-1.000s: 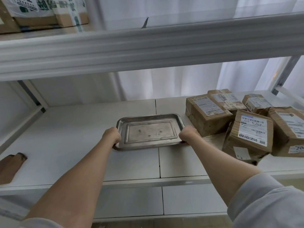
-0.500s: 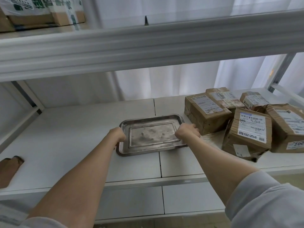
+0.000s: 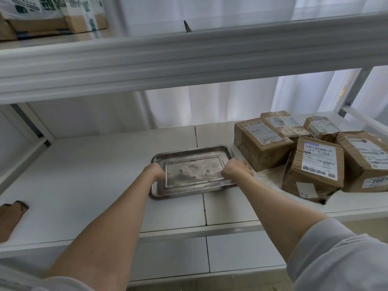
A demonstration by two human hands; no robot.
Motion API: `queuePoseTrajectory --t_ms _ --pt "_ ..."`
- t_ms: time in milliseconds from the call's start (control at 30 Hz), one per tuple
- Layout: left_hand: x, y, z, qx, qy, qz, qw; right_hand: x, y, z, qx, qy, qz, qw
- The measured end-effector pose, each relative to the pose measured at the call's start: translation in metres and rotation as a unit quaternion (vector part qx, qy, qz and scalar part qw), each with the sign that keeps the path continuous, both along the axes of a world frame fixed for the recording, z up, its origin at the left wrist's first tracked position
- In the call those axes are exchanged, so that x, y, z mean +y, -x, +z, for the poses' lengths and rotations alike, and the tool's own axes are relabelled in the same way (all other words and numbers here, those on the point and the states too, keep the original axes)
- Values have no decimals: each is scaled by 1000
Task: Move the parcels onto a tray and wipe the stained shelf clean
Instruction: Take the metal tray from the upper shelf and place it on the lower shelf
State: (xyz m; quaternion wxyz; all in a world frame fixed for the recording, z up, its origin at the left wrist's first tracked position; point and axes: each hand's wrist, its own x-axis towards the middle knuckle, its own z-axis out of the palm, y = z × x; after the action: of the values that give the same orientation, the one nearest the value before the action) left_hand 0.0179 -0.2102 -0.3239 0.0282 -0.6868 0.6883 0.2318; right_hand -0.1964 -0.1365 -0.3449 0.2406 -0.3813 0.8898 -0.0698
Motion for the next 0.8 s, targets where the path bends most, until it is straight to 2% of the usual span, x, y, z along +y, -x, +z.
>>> queuePoseTrajectory --t_ms 800 --pt "2 -1 3 31 -9 -25 999 8 5 0 16 -36 -2 999"
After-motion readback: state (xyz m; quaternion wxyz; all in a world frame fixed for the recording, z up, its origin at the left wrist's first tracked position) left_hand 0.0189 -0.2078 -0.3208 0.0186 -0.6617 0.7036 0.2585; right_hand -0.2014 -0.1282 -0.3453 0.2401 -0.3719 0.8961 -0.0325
